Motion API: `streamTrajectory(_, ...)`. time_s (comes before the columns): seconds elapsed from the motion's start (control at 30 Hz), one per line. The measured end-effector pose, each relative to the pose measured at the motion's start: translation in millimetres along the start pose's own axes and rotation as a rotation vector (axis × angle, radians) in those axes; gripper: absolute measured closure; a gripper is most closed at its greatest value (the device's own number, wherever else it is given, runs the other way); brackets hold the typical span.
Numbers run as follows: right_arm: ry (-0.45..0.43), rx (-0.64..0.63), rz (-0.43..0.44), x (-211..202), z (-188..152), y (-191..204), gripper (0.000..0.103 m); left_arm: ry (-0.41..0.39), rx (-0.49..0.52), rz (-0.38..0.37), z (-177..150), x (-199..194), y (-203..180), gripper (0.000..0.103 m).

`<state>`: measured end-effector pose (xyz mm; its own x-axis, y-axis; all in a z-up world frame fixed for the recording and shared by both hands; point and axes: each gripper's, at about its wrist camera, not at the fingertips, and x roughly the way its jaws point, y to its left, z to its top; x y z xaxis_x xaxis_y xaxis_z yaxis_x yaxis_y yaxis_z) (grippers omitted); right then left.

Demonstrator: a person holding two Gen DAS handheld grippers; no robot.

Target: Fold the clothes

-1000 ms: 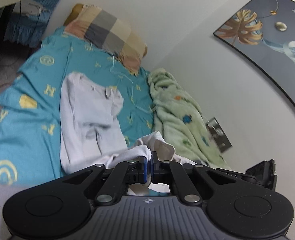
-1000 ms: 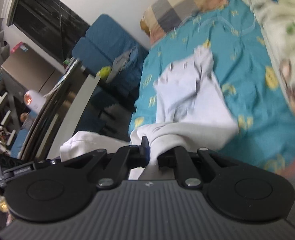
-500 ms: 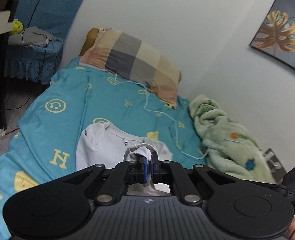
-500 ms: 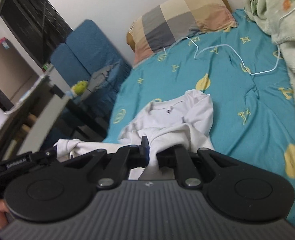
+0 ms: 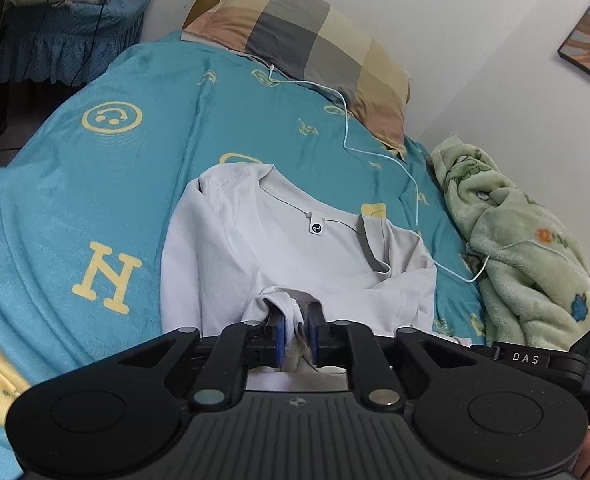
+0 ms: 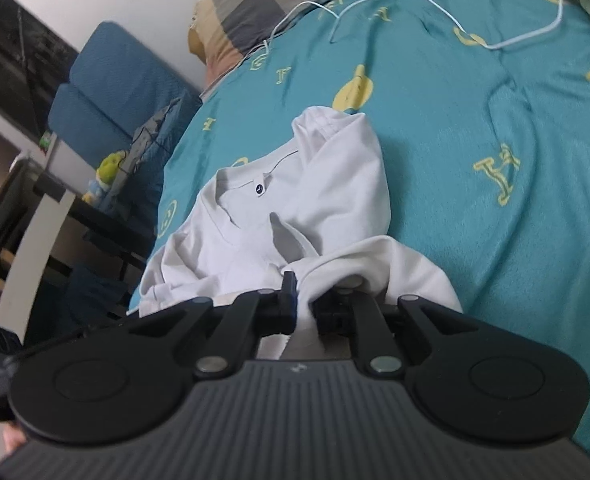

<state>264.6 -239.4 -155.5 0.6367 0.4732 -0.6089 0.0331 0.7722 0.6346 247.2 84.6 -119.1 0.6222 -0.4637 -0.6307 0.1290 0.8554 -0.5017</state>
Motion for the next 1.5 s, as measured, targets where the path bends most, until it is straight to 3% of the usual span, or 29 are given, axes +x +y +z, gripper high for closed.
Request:
streamTrajectory(0.07,0.008,0.003,0.016,-4,0,2,0.077,0.003,-0.01,0.01,-3,-12,-2,0.074)
streamTrajectory(0.13,0.003,-0.016,0.038,-12,-2,8,0.042,-0.007,-0.007,0.022,-7,-27,-6,0.058)
streamTrajectory(0.2,-0.014,-0.057,0.041,-25,-7,17,0.03,-0.04,0.019,0.025,-13,-47,-12,0.041)
streamTrajectory(0.33,-0.042,-0.106,0.035,-55,-19,32,0.029,-0.066,0.054,-0.004,-35,-87,-23,0.035)
streamTrajectory(0.43,-0.065,-0.086,0.037,-81,-32,32,0.029,-0.021,0.08,0.003,-57,-102,-36,0.035)
streamTrajectory(0.57,-0.053,-0.056,-0.03,-107,-52,30,0.029,0.014,0.134,0.008,-88,-116,-55,0.035)
streamTrajectory(0.8,-0.02,-0.084,-0.128,-127,-80,24,0.029,0.034,0.179,0.042,-115,-121,-71,0.039)
streamTrajectory(1.07,-0.017,-0.204,-0.184,-105,-86,32,0.03,0.105,0.197,0.089,-121,-101,-65,0.042)
streamTrajectory(1.23,0.009,-0.234,-0.211,-91,-90,31,0.03,0.134,0.215,0.086,-125,-91,-64,0.058)
streamTrajectory(1.33,0.015,-0.245,-0.224,-87,-91,30,0.03,0.132,0.228,0.076,-125,-89,-67,0.078)
streamTrajectory(1.37,0.017,-0.248,-0.228,-85,-92,29,0.03,0.128,0.229,0.076,-125,-90,-67,0.091)
streamTrajectory(1.5,0.029,-0.257,-0.245,-78,-95,27,0.03,0.087,0.199,0.065,-118,-102,-63,0.098)
